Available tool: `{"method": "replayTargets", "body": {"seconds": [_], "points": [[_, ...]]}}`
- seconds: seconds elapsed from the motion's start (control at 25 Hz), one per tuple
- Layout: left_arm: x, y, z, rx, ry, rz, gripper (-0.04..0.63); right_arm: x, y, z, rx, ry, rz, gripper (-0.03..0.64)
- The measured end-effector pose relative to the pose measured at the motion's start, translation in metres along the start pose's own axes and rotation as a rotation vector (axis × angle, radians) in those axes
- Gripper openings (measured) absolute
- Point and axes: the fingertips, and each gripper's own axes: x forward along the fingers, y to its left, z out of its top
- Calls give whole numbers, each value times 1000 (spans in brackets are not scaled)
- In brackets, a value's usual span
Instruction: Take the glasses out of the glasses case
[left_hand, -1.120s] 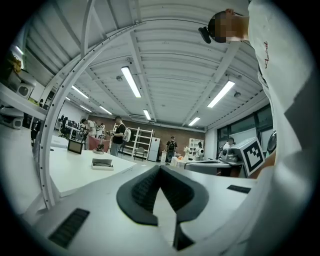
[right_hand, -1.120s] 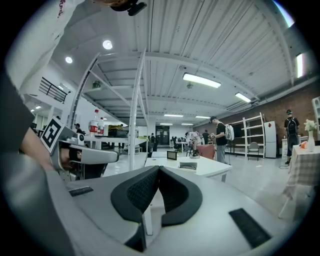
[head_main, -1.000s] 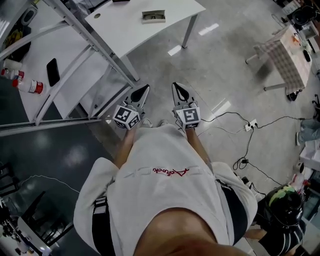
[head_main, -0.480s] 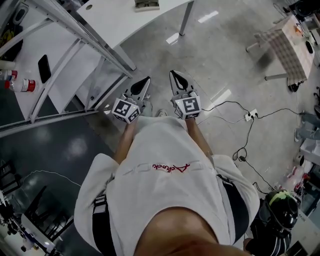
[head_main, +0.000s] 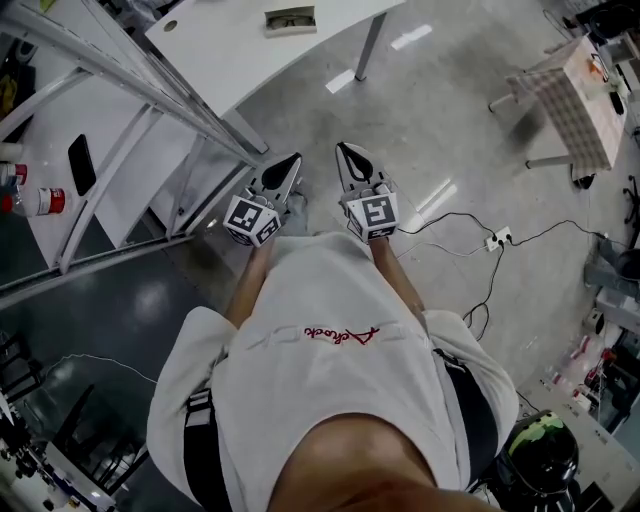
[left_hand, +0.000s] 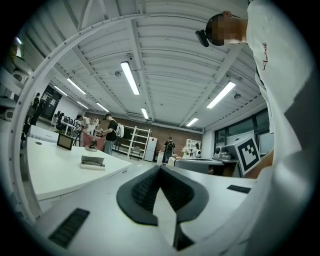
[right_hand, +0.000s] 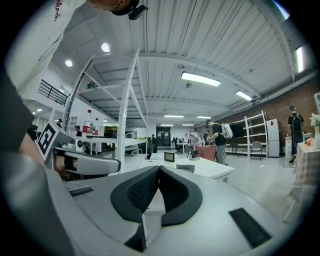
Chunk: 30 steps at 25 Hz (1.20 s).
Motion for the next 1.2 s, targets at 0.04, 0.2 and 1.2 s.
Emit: {"method": "replayTargets", "body": {"seconds": [0.04,0.2,1.2], "points": [[7,6,2,1,0,-4,14,7,-5,1,-2,0,-2,21],[37,35,16,8,-5,-26,14,41,-28,5,-12,3,-16,21],[158,248,90,33,-16,-58,14,275,-112,31,-18,13,-32,20]]}}
